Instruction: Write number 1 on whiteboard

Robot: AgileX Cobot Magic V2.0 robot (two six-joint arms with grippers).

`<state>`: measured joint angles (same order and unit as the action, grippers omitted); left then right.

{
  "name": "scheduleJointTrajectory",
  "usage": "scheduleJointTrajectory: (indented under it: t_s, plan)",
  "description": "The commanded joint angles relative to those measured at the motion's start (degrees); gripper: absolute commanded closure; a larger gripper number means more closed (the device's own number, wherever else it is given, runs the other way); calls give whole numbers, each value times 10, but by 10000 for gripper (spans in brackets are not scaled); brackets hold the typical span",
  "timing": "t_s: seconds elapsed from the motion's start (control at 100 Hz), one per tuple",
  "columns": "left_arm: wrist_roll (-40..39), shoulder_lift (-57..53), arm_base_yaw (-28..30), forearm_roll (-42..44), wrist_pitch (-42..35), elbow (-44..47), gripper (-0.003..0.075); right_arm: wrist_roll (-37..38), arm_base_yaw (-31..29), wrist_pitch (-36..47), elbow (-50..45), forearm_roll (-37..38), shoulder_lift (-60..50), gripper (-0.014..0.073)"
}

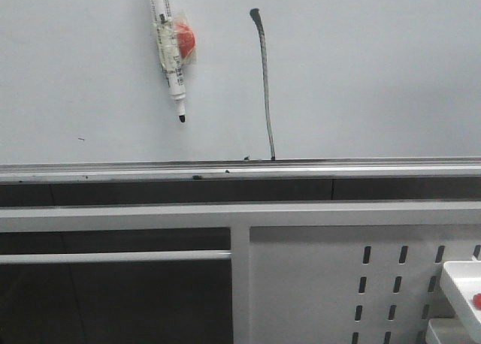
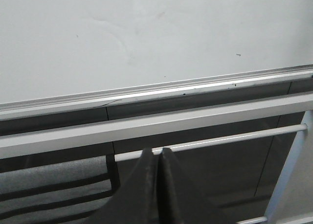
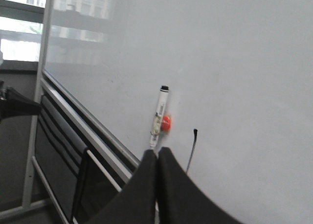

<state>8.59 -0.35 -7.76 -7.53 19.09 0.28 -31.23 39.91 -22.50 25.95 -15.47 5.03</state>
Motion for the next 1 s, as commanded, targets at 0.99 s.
scheduleJointTrajectory:
  t_s: [0.99]
  plan:
    - [-6, -12, 1, -8, -29, 20, 740, 266, -328, 56, -272, 170, -67, 643]
